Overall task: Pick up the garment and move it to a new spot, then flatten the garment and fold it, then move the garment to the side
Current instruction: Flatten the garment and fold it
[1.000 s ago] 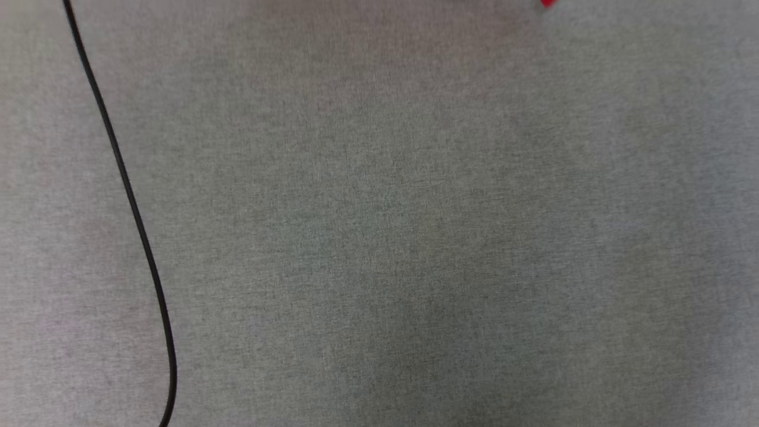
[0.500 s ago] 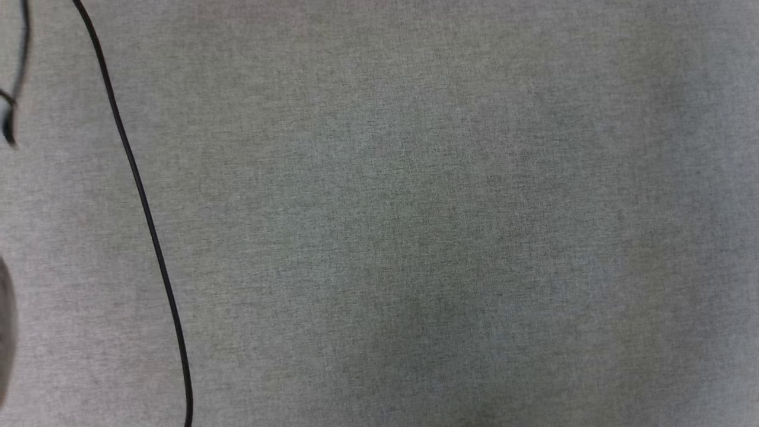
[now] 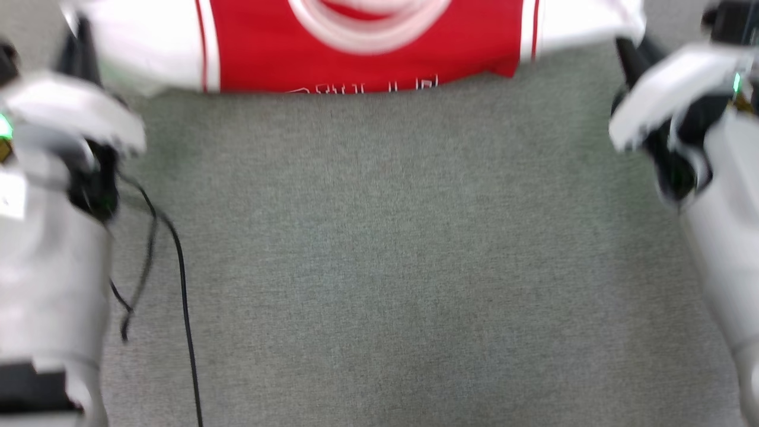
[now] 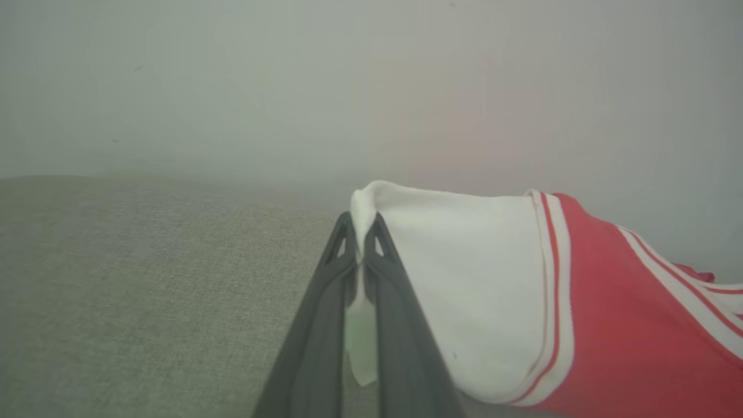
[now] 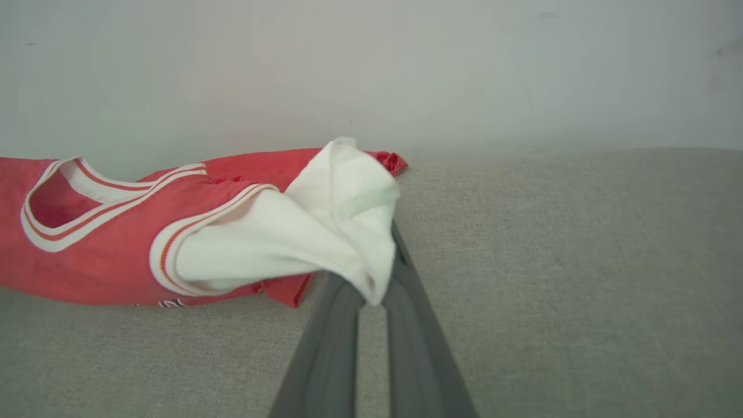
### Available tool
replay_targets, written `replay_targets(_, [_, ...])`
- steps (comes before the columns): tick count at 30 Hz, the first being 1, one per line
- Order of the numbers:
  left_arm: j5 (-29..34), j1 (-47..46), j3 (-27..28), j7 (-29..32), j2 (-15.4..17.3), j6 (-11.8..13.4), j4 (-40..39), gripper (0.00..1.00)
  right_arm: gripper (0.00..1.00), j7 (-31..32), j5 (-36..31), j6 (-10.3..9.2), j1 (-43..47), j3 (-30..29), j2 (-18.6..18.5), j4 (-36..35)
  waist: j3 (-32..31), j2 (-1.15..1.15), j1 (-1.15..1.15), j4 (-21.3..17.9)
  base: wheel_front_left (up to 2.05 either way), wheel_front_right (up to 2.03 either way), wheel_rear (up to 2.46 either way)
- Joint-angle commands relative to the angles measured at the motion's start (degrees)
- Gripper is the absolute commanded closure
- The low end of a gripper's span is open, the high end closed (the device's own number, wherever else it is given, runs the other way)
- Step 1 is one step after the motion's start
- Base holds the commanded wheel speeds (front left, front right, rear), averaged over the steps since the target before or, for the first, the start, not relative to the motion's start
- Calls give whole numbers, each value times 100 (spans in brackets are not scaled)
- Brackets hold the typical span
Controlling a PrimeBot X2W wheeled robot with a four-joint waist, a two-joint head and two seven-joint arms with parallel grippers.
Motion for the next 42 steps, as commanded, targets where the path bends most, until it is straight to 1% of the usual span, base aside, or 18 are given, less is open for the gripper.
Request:
replay_targets(1, [-27, 356, 105, -37, -47, -8, -296, 100, 100, -34, 175, -7, 365, 61, -110, -113, -288, 0, 0, 18, 0, 0, 0])
replay_targets(8, [15, 2154, 598, -38, -240, -9, -1350, 100, 100, -104, 660, -8, 1709, 238, -375, -497, -997, 0, 0, -9, 0, 0, 0])
replay_targets(10, [-1, 2700, 739, -37, -342, -7, -1550, 100, 100, -72, 771, -8, 2068, 275, -389, -565, -1218, 0, 0, -42, 0, 0, 0])
replay_targets(11, [-1, 2700, 739, -37, -342, -7, -1550, 100, 100, -72, 771, -8, 2068, 275, -389, -565, -1218, 0, 0, -42, 0, 0, 0])
replay_targets(12, [11, 3166, 856, -37, -420, 4, -1728, 100, 100, -64, 858, -8, 2380, 277, -434, -661, -1397, 0, 0, -61, 0, 0, 0])
replay_targets(17, [112, 4207, 937, -38, -631, 96, -2107, 100, 100, -39, 979, -8, 3174, 199, -476, -851, -1816, 0, 0, -74, 0, 0, 0])
replay_targets(18, [112, 4207, 937, -38, -631, 96, -2107, 100, 100, -39, 979, -8, 3174, 199, -476, -851, -1816, 0, 0, -74, 0, 0, 0])
replay_targets(23, [188, 5169, 980, -38, -801, 191, -2444, 100, 100, -62, 1060, -9, 3995, -40, -468, -1007, -2178, 0, 0, -37, 0, 0, 0])
replay_targets(26, [167, 5668, 986, -39, -913, 200, -2552, 100, 100, -93, 1070, -9, 4474, -207, -418, -1122, -2337, 0, 0, -10, 0, 0, 0])
replay_targets(29, [201, 6012, 978, -39, -1005, 238, -2622, 100, 100, -141, 1030, -9, 4920, -374, -371, -1227, -2446, 0, 0, 48, 0, 0, 0])
replay_targets(34, [307, 6330, 1034, -38, -1118, 214, -2840, 100, 100, -156, 862, -9, 5426, -580, -271, -1416, -2484, 0, 0, 120, 0, 0, 0])
replay_targets(35, [336, 6368, 1029, -38, -1155, 205, -2876, 100, 84, -161, 781, -9, 5507, -593, -269, -1448, -2486, 0, 0, 135, 0, 0, 0])
replay_targets(36, [339, 6399, 1021, -38, -1207, 182, -2906, 100, 65, -164, 744, -9, 5581, -610, -244, -1485, -2488, 0, 0, 154, 0, 0, 0])
replay_targets(37, [331, 6420, 1004, -38, -1242, 154, -2934, 100, 52, -161, 704, -9, 5626, -629, -205, -1521, -2488, 0, 0, 172, 0, 0, 0])
replay_targets(38, [337, 6423, 989, -38, -1259, 142, -2958, 100, 0, -171, 660, -8, 5662, -649, -173, -1579, -2488, 0, 0, 198, 0, 0, 0])
replay_targets(42, [457, 6327, 914, -38, -1336, 87, -3067, 100, 0, -288, 524, -6, 5687, -806, -115, -1824, -2467, 0, 0, 282, 0, 0, 0])
